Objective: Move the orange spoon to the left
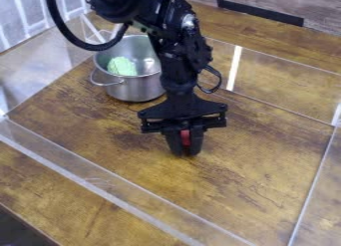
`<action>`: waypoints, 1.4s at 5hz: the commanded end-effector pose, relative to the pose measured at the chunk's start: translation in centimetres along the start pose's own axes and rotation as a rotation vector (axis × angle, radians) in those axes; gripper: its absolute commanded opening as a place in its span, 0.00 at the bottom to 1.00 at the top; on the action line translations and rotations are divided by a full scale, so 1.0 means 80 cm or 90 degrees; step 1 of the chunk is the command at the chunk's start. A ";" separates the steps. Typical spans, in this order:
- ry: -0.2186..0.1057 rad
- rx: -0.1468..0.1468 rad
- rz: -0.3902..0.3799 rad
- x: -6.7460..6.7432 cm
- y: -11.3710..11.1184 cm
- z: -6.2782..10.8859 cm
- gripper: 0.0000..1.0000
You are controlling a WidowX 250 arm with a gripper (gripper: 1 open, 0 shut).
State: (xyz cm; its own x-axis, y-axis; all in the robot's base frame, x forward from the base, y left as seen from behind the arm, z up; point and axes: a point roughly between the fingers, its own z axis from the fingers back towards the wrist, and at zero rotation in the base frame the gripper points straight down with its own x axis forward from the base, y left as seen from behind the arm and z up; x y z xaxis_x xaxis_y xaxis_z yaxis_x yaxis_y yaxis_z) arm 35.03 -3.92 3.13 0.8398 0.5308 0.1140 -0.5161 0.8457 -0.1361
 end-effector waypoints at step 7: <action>-0.074 -0.016 0.100 0.022 -0.008 0.078 0.00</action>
State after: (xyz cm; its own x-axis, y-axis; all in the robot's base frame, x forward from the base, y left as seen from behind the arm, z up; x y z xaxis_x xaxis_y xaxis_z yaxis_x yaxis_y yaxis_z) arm 35.19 -3.13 6.43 0.7369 0.6618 0.1379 -0.6505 0.7497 -0.1218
